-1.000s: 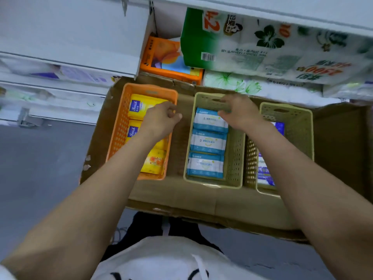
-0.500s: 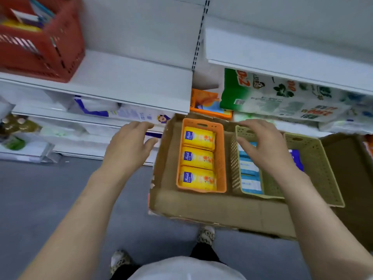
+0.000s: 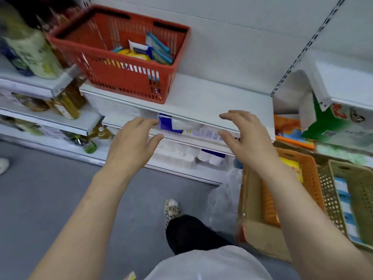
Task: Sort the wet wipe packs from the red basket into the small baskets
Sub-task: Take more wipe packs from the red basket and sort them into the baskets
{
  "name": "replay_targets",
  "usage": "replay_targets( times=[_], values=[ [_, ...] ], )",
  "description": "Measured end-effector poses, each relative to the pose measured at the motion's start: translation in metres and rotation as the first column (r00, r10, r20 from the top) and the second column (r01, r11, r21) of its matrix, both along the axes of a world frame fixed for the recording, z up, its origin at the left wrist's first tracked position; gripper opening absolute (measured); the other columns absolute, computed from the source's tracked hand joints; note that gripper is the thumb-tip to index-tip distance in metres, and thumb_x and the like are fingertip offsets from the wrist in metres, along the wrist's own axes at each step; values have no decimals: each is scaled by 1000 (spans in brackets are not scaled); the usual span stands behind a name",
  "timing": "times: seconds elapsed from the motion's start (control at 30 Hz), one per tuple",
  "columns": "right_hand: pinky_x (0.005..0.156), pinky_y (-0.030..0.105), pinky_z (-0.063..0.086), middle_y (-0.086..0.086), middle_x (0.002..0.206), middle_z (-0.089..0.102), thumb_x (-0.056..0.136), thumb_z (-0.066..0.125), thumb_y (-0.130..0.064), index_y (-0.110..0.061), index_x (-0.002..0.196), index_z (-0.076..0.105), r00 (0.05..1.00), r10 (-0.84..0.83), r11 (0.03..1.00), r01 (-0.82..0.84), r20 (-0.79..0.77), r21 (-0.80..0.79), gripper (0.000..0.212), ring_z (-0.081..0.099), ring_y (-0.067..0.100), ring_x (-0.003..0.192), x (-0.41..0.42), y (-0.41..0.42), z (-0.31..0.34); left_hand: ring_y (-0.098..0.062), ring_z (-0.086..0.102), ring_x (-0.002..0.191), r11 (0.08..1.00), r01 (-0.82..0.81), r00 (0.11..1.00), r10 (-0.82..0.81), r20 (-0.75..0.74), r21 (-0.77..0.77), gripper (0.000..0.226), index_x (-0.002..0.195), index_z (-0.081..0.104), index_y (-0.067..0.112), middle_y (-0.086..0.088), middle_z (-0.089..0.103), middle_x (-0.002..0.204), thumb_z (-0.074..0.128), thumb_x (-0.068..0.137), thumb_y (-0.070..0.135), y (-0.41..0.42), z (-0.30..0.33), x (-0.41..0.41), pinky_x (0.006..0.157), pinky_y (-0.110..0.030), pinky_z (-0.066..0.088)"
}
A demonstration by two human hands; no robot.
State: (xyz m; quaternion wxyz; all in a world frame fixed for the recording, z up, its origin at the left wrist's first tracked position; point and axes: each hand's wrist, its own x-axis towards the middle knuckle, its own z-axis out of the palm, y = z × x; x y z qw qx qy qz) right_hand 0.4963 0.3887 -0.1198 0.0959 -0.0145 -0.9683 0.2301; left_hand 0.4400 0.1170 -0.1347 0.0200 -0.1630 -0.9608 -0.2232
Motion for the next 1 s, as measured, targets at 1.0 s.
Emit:
replay_targets(
  times=[1.0],
  values=[
    [76,29,44,3,114,65,75,77,-49,-19,115,63,628,-109,968,-111,771,227,52,61,24,105,-456,-141,-38,-26,46,129,928,357,896,-306,322,-110,60,142,46,19,-8,50,141,61,91,48,-76,-14,-506,104,-37,38]
  ],
)
